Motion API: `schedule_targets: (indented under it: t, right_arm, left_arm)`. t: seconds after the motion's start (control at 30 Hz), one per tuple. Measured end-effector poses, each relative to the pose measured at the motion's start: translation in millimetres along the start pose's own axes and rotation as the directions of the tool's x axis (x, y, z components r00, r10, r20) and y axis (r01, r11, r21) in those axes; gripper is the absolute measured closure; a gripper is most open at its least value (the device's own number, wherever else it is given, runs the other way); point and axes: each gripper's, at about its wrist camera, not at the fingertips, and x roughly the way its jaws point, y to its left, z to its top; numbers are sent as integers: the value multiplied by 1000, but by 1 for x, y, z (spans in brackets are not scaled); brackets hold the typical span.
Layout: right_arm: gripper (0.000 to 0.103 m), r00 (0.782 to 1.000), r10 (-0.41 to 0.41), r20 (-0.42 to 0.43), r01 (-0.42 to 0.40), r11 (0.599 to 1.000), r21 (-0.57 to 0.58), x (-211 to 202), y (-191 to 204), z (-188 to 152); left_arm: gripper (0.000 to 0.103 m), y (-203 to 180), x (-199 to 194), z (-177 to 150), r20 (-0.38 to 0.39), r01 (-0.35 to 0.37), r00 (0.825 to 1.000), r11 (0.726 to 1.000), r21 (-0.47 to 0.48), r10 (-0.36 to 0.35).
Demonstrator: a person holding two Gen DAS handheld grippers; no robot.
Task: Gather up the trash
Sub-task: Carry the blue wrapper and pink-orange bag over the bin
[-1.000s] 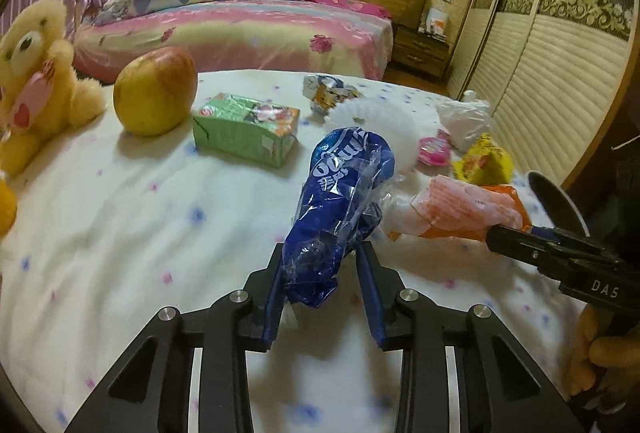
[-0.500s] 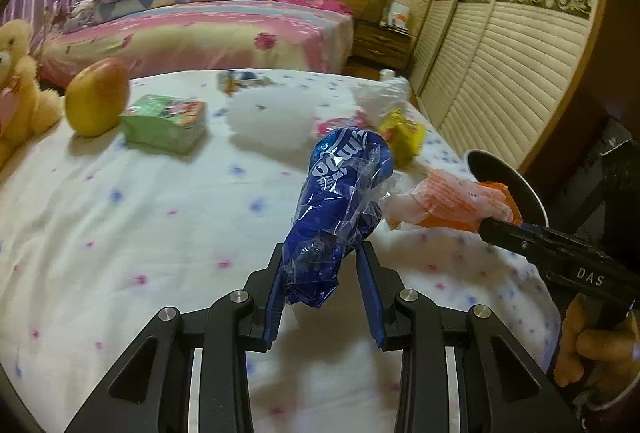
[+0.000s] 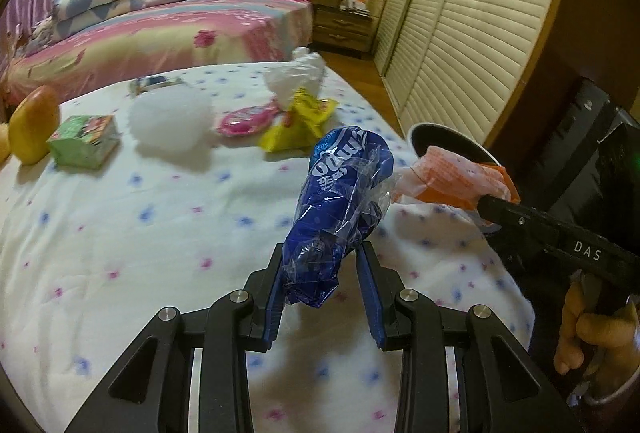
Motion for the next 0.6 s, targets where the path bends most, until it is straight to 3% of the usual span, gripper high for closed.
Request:
schedule_targets:
  t: [0.6]
  right_arm:
    - [66,995,-84,50,80,993,83,-24,-52,8]
  left_arm:
    - [70,-45,40,22,-31,40,999,997,68,-38]
